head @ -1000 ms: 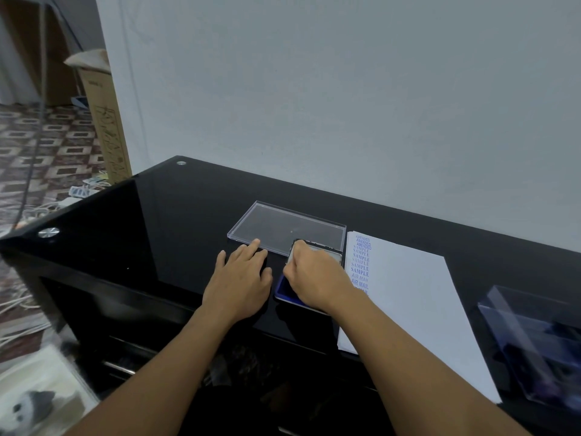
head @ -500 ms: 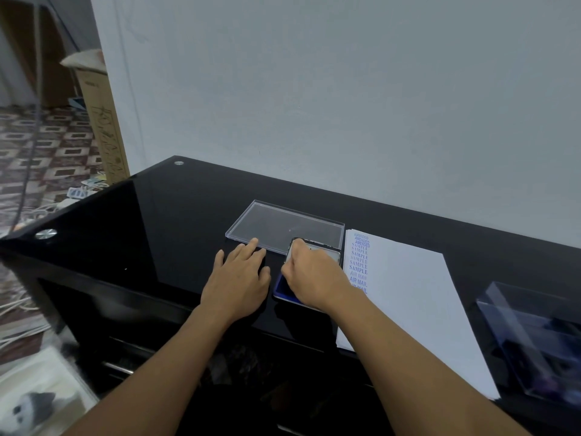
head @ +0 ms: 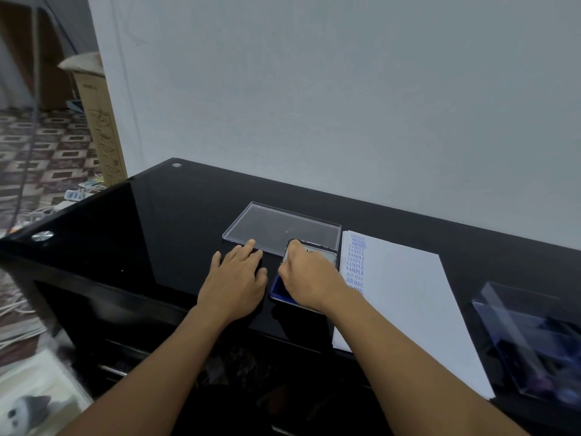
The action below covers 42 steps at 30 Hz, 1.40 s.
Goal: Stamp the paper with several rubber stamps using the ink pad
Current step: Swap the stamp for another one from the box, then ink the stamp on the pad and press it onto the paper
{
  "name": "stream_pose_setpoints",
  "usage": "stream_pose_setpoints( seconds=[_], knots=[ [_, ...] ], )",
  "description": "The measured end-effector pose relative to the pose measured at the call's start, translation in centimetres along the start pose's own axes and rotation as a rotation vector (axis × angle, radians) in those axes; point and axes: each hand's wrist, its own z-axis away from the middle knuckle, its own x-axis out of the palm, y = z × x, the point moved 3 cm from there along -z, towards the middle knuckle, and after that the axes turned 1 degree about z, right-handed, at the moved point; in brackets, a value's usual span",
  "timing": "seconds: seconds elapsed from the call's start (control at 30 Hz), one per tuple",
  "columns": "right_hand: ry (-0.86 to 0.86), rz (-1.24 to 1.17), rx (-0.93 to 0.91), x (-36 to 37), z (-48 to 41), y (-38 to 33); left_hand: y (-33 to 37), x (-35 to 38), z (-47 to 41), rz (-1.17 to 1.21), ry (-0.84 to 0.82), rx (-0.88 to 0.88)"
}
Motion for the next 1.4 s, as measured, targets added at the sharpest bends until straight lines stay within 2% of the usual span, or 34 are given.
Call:
stream_pose_setpoints(
  seconds=[0.17,0.37,0.53,0.9,1.4],
  knots=[
    [-0.044,-0.034,0.030,-0.9,0.0,0.1,-0.2,0.0,-0.3,0.042,-0.002,-0.023],
    [0.064,-0.135,0.100,-4.5,0.0,1.9,0.2,-1.5,-0.9,0.205,0.058,-0.054],
    [0.097,-0.146,0.115,-7.6,0.5,3.5,2.5,-3.6,-1.6,0.295,0.065,0.019],
    [0.060,-0.156,0.221,-9.9,2.4,7.0,8.4,-4.6,-3.4,0.211,-0.058,0.129],
    [-0.049,-0.138,0.292,-8.0,3.4,9.2,11.8,-2.5,-4.7,0.154,-0.202,0.185]
  ],
)
